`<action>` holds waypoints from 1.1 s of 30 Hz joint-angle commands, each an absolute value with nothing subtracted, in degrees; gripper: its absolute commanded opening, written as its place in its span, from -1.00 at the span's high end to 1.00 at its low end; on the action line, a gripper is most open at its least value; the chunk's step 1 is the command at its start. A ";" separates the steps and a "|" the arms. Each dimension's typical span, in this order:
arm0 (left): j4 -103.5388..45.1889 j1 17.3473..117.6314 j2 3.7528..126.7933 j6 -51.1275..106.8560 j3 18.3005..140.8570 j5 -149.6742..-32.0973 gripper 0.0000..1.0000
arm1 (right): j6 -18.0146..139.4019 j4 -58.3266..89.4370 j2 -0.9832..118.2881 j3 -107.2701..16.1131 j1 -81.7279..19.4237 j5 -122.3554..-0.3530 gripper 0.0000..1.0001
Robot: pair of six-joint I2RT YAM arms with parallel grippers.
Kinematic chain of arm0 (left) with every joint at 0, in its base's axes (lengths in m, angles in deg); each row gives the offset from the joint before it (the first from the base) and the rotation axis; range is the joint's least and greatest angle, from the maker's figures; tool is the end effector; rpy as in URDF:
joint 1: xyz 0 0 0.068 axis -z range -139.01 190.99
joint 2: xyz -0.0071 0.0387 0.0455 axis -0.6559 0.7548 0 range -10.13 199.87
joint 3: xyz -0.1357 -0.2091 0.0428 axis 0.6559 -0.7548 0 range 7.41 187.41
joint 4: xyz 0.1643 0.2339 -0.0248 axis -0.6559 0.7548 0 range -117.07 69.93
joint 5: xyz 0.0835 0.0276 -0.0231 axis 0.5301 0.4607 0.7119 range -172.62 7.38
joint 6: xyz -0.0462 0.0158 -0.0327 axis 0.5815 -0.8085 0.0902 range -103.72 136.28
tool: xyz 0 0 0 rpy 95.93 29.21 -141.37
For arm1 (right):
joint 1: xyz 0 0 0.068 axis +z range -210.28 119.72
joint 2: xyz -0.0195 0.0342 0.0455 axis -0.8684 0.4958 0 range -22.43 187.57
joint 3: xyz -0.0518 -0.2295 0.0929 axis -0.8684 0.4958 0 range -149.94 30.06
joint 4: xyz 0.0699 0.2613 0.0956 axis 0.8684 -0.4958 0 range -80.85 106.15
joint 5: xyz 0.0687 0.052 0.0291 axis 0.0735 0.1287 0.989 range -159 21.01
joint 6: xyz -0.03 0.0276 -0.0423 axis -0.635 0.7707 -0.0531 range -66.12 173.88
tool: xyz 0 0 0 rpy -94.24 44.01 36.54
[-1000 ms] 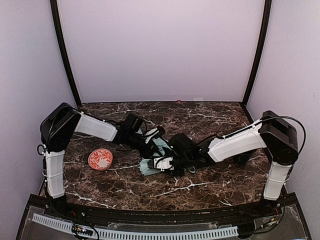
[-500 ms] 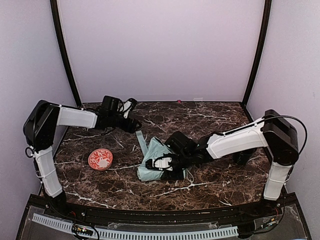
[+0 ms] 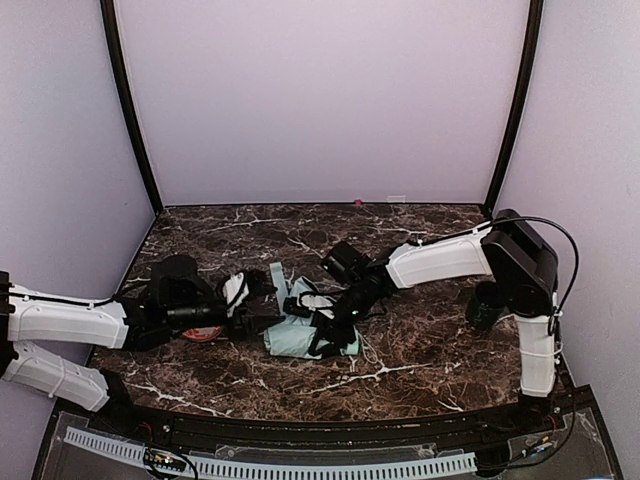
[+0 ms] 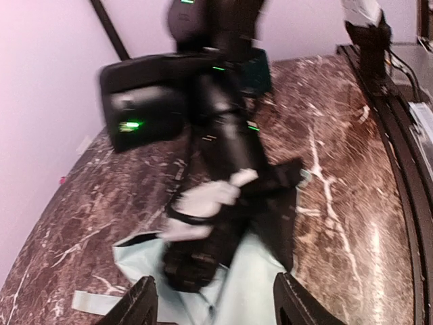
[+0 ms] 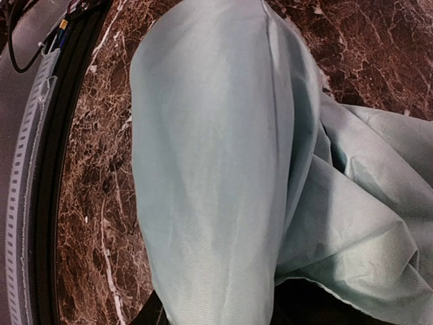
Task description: Put away the umbrella
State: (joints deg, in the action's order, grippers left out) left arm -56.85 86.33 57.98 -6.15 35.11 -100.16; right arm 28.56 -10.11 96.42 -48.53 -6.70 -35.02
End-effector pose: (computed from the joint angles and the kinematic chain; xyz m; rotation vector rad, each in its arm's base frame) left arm 0.1931 -0.2139 0.1876 1.1727 1.3405 -0.5581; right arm 0.2346 0.3581 0.0965 -1.8739 2.0039 0.9502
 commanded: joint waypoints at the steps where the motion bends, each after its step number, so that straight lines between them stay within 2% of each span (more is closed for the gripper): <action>1: -53.47 93.59 57.76 -17.53 31.79 -94.81 -0.28 | 30.88 -26.87 105.86 -46.73 -7.97 -31.91 0.87; 3: -50.48 95.65 60.95 -20.46 33.41 -91.37 -0.46 | 30.73 -28.65 107.51 -47.99 -8.24 -32.14 0.89; 5: -47.99 97.05 65.43 -23.81 35.98 -87.27 -0.55 | 29.95 -30.08 108.11 -48.80 -8.25 -31.78 0.90; 10: -53.22 98.03 73.45 -29.87 38.46 -82.82 -0.65 | 28.34 -32.24 108.20 -49.37 -8.25 -30.99 0.91; 16: -48.06 98.03 80.66 -30.17 42.78 -82.53 -0.64 | 27.01 -33.03 107.79 -49.93 -8.25 -30.24 0.90; 20: -44.25 98.03 83.54 -27.10 44.08 -84.47 -0.46 | 28.56 -31.42 107.06 -51.18 -8.61 -30.60 0.75; 23: -41.28 98.12 83.31 -23.83 44.34 -88.29 -0.07 | 31.55 -27.71 105.07 -51.16 -10.11 -30.96 0.52; 26: -38.74 98.18 83.22 -21.80 44.12 -91.54 0.20 | 34.89 -22.15 101.28 -49.88 -12.42 -28.76 0.21; 29: -36.49 98.21 83.75 -20.72 44.90 -94.69 0.37 | 37.98 -14.54 95.92 -47.19 -13.52 -27.86 -0.13; 33: -31.04 98.18 85.38 -20.03 47.48 -98.82 0.52 | 40.11 -6.98 87.34 -42.12 -14.43 -29.21 -0.23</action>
